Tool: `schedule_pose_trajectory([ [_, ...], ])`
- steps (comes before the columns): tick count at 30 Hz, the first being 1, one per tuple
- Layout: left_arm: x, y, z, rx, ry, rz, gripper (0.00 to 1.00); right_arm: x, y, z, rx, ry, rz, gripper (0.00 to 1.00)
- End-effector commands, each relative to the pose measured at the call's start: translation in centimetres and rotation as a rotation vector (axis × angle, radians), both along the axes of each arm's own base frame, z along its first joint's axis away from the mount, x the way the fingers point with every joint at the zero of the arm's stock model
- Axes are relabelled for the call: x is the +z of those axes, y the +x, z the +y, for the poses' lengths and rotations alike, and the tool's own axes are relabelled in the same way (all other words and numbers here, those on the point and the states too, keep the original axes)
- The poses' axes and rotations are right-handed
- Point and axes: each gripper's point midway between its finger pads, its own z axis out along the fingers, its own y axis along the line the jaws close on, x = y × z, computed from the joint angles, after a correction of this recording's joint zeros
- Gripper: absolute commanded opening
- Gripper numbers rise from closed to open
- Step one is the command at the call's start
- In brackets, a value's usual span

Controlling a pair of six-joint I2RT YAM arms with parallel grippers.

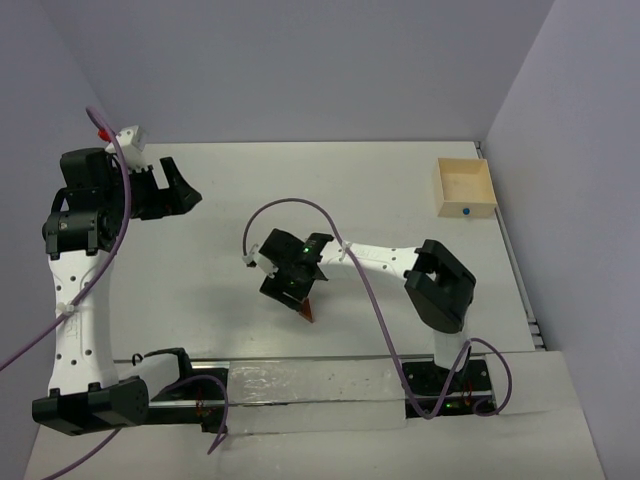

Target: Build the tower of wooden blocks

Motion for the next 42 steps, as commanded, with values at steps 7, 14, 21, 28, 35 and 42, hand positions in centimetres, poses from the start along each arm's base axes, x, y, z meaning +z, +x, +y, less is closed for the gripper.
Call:
schedule_pose_trajectory([
  [7,1.2,0.9,0.4,0.018,-0.003,-0.043,0.99,-0.7,1.5,0.4,0.019,-0.008,-0.029,0.70],
  [14,1.1,1.0,0.4,0.019,-0.001,-0.039,0.99,-1.4,1.1,0.1,0.031,-0.020,-0.011,0.61],
  [21,1.1,1.3,0.5,0.020,0.004,-0.035,0.99,-1.6,0.7,0.2,0.032,-0.015,0.003,0.51],
  [28,0.8,1.4,0.6,0.021,0.004,-0.026,0.99,-2.1,0.6,-0.2,0.026,-0.033,0.005,0.41],
  [35,0.7,1.7,0.5,0.018,0.000,-0.021,0.99,0.3,-0.1,0.4,0.013,0.012,-0.011,0.16],
  [42,0.5,2.0,0.4,0.015,-0.006,-0.020,0.99,3.8,-0.7,1.0,-0.020,0.082,-0.052,0.00],
])
